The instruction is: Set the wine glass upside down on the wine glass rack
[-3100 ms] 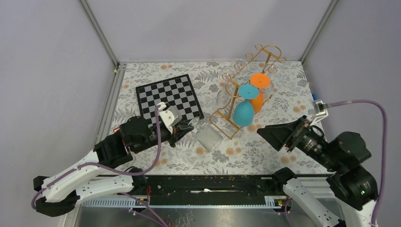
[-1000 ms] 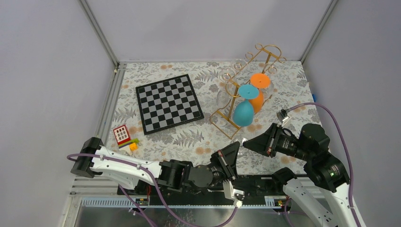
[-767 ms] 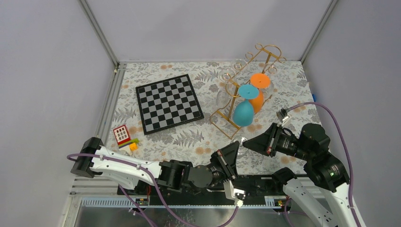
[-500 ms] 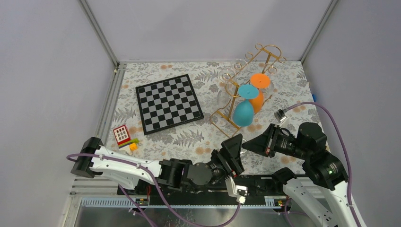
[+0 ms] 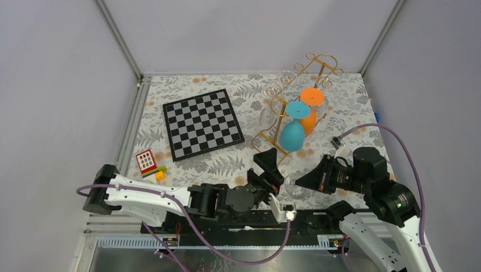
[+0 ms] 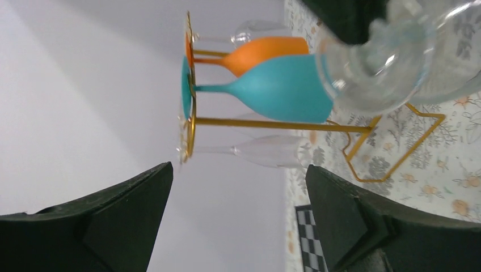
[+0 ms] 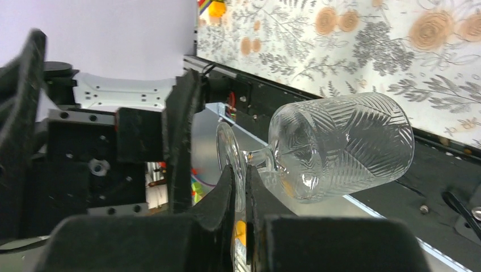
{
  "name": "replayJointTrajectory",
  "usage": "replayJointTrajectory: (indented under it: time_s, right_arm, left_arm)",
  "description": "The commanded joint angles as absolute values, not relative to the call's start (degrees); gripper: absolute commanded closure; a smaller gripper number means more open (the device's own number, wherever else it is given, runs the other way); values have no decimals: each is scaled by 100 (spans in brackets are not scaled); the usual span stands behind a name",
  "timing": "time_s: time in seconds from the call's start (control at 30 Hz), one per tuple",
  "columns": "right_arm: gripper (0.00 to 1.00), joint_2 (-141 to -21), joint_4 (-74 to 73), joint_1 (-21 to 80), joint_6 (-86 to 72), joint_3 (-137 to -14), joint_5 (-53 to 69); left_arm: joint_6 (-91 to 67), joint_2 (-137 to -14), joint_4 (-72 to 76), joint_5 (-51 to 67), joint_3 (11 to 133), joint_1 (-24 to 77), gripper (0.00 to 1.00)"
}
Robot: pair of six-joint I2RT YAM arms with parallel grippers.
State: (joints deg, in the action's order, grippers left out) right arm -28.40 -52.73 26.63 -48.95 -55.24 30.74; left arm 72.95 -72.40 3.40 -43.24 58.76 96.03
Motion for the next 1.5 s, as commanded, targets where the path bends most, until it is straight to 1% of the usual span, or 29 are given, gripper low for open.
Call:
replayJointTrajectory:
  time_s: [0.0,0.23,0.4,0.6,0.73,0.87,1.0,1.1,1.27,1.33,1.47]
  right_arm:
    - [100,-2905,-5591,2694,-4382,-5915,2826]
    - [100,-3199,-6458,2692,-3832,-6262,2443]
    - [100,-3271,-6707,2690,-3725,-6252,2075]
    - [100,-3110,-6463,2690,-3767,-5925,2132]
    - [100,-3015,-6299,2690,-3801,-5804,2202]
    - [100,-3149,-6297,2696,-3795,-5792,2395]
    - [100,-3242,-6295,2689,-3855,-5788,2434]
    - [100,-3258,-6311,2689,-4028,-5821,2226]
    - [100,-3459,-6546,2689,-4064,-6240,1204]
    - [100,-3602,-6707,2690,-3958,-6472,752]
    - [100,-3836,-6838,2668,-3775,-6853,214]
  left_arm:
    - [5857,-6804,-165,-4839,5871,9492,1]
    - [3544,-6239,-1122,-5052,5702,9068,1]
    - [1868,-5822,-2124,-4661,5860,8657,1]
    - [314,-5880,-3086,-3858,6281,8073,1]
    - [-686,-6305,-3872,-3114,6830,7569,1]
    - [-1360,-6779,-4559,-2260,7297,6983,1]
    - [-2035,-7005,-4646,-1493,7277,6402,1]
    - [-2502,-7003,-4548,-790,7072,5740,1]
    - [-2912,-6634,-3992,174,6491,4977,1]
    - [-3012,-6443,-3809,356,6293,4742,1]
    - [-3022,-6157,-3810,308,6140,4436,1]
